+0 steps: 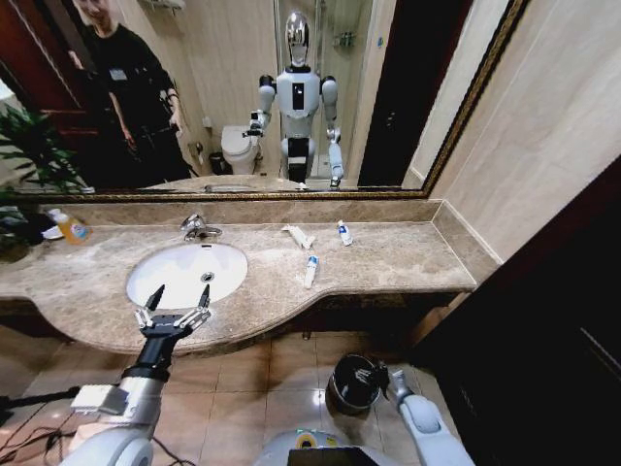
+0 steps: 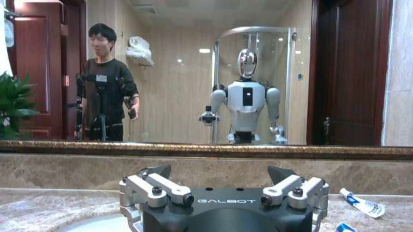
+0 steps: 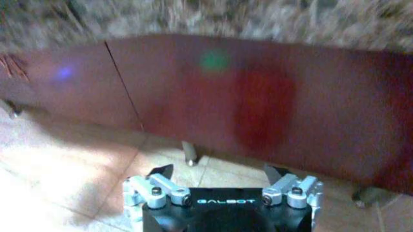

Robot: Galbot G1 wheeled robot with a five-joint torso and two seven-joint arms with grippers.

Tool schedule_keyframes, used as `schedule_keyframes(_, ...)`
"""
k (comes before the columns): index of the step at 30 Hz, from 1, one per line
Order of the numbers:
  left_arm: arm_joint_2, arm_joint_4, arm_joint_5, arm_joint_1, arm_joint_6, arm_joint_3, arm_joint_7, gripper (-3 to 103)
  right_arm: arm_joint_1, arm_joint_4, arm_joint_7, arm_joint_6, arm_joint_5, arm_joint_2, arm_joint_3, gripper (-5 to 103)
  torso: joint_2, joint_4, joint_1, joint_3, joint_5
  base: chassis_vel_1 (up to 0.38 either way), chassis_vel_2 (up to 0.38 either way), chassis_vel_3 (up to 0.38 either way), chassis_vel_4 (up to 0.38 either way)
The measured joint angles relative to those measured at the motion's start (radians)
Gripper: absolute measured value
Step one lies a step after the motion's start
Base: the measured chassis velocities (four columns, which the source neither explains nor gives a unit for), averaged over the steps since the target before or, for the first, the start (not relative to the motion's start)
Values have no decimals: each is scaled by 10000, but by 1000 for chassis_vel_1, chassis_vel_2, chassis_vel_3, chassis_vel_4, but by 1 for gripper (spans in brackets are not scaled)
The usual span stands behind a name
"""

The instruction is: Pick up the trash from the sink and place it in the trash bin.

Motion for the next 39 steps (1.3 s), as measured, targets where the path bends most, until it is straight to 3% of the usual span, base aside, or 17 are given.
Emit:
schedule_keyframes(2, 1, 0, 0, 0, 0, 0, 0, 100, -351, 591, 6, 0, 430, -117, 72, 99, 0, 0, 0, 0, 2, 0, 0, 0, 0)
schedule_keyframes(12, 0, 0, 0, -1, 0, 0, 0, 100, -1629, 3726, 331, -534, 1824, -557, 348, 100, 0, 0, -1, 0, 2, 0, 0, 0, 0)
schedule_keyframes(28, 1, 0, 0, -1, 0, 0, 0, 100, -3367, 8247, 592, -1505, 2323, -452, 1053, 100, 0, -1, -1, -1, -1, 0, 0, 0, 0)
schedule_keyframes(34, 0, 0, 0, 0, 0, 0, 0, 100, -3184, 9264, 696, -2073, 3126, -682, 1660, 100, 0, 0, 0, 0, -1, 0, 0, 0, 0)
schedule_keyframes(39, 1, 0, 0, 0, 0, 0, 0, 100, -2305, 9847, 1457, -2684, 3710, -1051, 1566, 100, 0, 0, 0, 0, 2, 0, 0, 0, 0)
